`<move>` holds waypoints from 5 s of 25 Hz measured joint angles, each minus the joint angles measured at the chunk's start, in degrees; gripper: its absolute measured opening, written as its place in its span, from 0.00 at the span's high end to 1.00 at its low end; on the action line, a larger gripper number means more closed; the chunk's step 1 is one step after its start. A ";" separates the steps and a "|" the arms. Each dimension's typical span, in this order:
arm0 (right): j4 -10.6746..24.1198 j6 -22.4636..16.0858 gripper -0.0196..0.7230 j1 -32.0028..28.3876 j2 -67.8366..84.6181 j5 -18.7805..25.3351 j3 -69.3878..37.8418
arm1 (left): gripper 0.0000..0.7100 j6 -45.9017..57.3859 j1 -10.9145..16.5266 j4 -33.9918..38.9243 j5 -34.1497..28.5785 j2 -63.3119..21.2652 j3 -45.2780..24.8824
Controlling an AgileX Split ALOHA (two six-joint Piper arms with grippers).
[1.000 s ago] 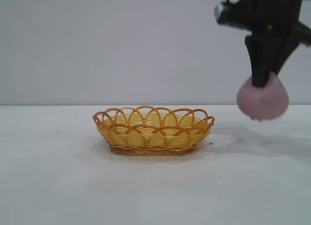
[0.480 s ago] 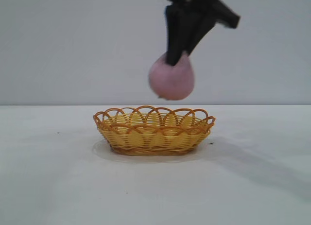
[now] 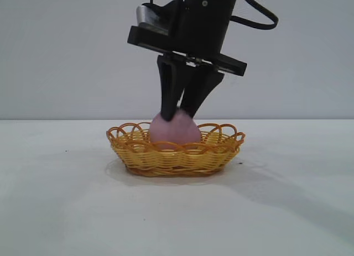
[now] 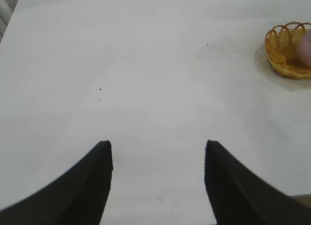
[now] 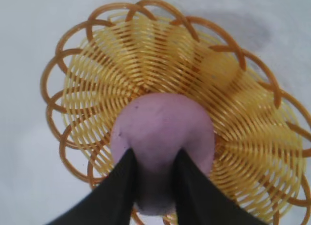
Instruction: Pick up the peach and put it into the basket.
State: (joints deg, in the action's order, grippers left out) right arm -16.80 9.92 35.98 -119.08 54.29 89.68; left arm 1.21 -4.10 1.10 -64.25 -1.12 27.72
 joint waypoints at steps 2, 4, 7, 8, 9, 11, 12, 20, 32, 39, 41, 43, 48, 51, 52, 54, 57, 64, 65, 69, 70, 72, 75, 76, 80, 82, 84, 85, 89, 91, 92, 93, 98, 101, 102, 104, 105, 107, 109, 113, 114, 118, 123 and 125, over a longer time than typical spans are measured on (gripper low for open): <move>0.00 0.00 0.56 0.00 0.00 -0.26 0.00 | 0.48 0.00 0.00 0.00 0.00 0.00 0.00; 0.00 0.00 0.48 0.00 0.00 -0.41 0.00 | 0.48 0.00 0.00 0.00 0.00 0.00 0.00; 0.23 0.00 0.49 0.00 0.00 -0.41 0.00 | 0.48 0.00 0.00 0.00 0.00 0.00 0.00; 0.70 0.00 0.49 0.00 0.23 -0.41 0.00 | 0.48 0.00 0.00 0.00 0.00 0.00 0.00; 1.54 0.00 0.49 0.00 0.61 -0.41 0.00 | 0.48 0.00 0.00 0.00 0.00 0.00 0.00; 3.87 -0.35 0.49 0.00 1.49 -0.41 0.00 | 0.48 0.00 0.00 0.00 0.00 0.00 0.00; 5.73 -0.85 0.49 0.00 2.20 -0.28 0.00 | 0.48 0.00 0.00 0.00 0.00 0.00 0.00; 16.02 -5.54 0.49 -4.33 4.66 6.03 0.00 | 0.48 0.00 0.00 0.00 0.00 0.00 0.00; 13.93 -5.99 0.35 -23.63 4.66 8.92 0.00 | 0.48 0.00 0.00 0.00 0.00 0.00 0.00; 13.70 -6.08 0.35 -29.84 4.66 11.34 0.00 | 0.48 0.00 0.00 0.00 0.00 0.00 0.00; 13.57 -6.08 0.35 -29.95 4.66 12.68 0.00 | 0.48 0.00 0.00 0.00 0.00 0.00 0.00; 13.32 -6.08 0.35 -29.96 4.77 14.23 0.00 | 0.48 0.00 0.00 0.00 0.00 0.00 0.00; 12.63 -6.12 0.35 -29.96 8.79 15.46 0.00 | 0.48 0.00 0.00 0.00 0.00 0.00 0.00; 12.63 -6.12 0.35 -29.96 13.22 15.71 0.00 | 0.48 0.00 0.00 0.00 0.00 0.00 0.00; 12.88 -6.25 0.35 -30.06 14.92 15.79 0.00 | 0.48 0.00 0.00 0.00 0.00 0.00 0.00; 13.25 -7.27 0.35 -30.06 18.04 16.16 0.00 | 0.48 0.00 0.00 0.00 0.00 0.00 0.00; 13.54 -8.96 0.35 -30.06 23.12 16.53 0.00 | 0.48 0.00 0.00 0.00 0.00 0.00 0.00; 13.64 -10.53 0.35 -30.06 35.88 17.26 0.00 | 0.48 0.00 0.00 0.00 0.00 0.00 0.00; 13.64 -10.53 0.35 -30.06 37.54 17.26 -0.23 | 0.48 0.00 0.00 0.00 0.00 0.00 0.00; 14.09 -10.53 0.35 -30.06 46.34 17.34 -6.02 | 0.48 0.00 0.00 0.00 0.00 0.00 0.00; 14.50 -10.53 0.35 -30.06 48.72 17.48 -8.21 | 0.48 0.00 0.00 0.00 0.00 0.00 0.00; 15.27 -10.53 0.35 -30.06 53.32 17.75 -14.01 | 0.48 0.00 0.00 0.00 0.00 0.00 0.00; 16.15 -10.53 0.35 -30.06 61.16 17.87 -22.24 | 0.48 0.00 0.00 0.00 0.00 0.00 0.00; 16.26 -10.53 0.35 -30.06 64.16 17.87 -24.90 | 0.48 0.00 0.00 0.00 0.00 0.00 0.00; 16.35 -10.53 0.35 -30.06 76.66 18.01 -34.07 | 0.48 0.00 0.00 0.00 0.00 0.00 0.00; 16.35 -10.53 0.35 -30.06 82.95 18.14 -37.96 | 0.48 0.00 0.00 0.00 0.00 0.00 0.00; 16.35 -10.53 0.35 -30.06 89.71 18.40 -41.54 | 0.48 0.00 0.00 0.00 0.00 0.00 0.00; 16.35 -10.53 0.35 -30.06 93.09 18.45 -43.25 | 0.48 0.00 0.00 0.00 0.00 0.00 0.00; 16.35 -9.81 0.35 -30.06 105.40 18.95 -48.24 | 0.48 0.00 0.00 0.00 0.00 0.00 0.00; 16.35 -9.23 0.35 -30.06 110.47 19.06 -50.25 | 0.48 0.00 0.00 0.00 0.00 0.00 0.00; 16.35 -9.13 0.35 -30.06 112.92 19.06 -51.04 | 0.48 0.00 0.00 0.00 0.00 0.00 0.00; 16.35 -9.13 0.35 -30.06 114.84 19.20 -51.97 | 0.48 0.00 0.00 0.00 0.00 0.00 0.00; 16.35 -9.13 0.35 -30.06 120.07 19.41 -57.38 | 0.48 0.00 0.00 0.00 0.00 0.00 0.00; 15.69 -9.04 0.35 -30.06 120.07 18.87 -58.83 | 0.48 0.00 0.00 0.00 0.00 0.00 0.00; 15.46 -9.04 0.35 -30.06 120.07 17.91 -59.10 | 0.48 0.00 0.00 0.00 0.00 0.00 0.00; 15.38 -9.04 0.35 -30.06 120.07 16.21 -59.45 | 0.48 0.00 0.00 0.00 0.00 0.00 0.00; 15.38 -9.04 0.35 -30.06 120.07 15.47 -59.74 | 0.48 0.00 0.00 0.00 0.00 0.00 0.00; 15.38 -9.01 0.35 -30.06 120.07 13.30 -60.67 | 0.48 0.00 0.00 0.00 0.00 0.00 0.00; 15.21 -8.48 0.35 -30.06 120.07 12.03 -61.46 | 0.48 0.00 0.00 0.00 0.00 0.00 0.00; 15.00 -7.99 0.35 -30.06 120.07 11.44 -61.60 | 0.48 0.00 0.00 0.00 0.00 0.00 0.00; 15.00 -7.86 0.35 -30.06 120.07 11.44 -61.60 | 0.48 0.00 0.00 0.00 0.00 0.00 0.00; 15.00 -7.83 0.35 -30.06 120.07 11.40 -61.60 | 0.48 0.00 0.00 0.00 0.00 0.00 0.00; 15.00 -7.83 0.35 -30.06 120.07 11.31 -61.60 | 0.48 0.00 1.99 0.00 0.00 0.00 0.00; 15.00 -7.83 0.35 -30.06 120.07 11.31 -61.60 | 0.48 0.00 3.03 0.00 0.00 0.00 0.00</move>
State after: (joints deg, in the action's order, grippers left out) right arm -1.80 2.09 5.91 0.98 65.60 28.08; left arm 1.21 -1.08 1.10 -64.25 -1.12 27.72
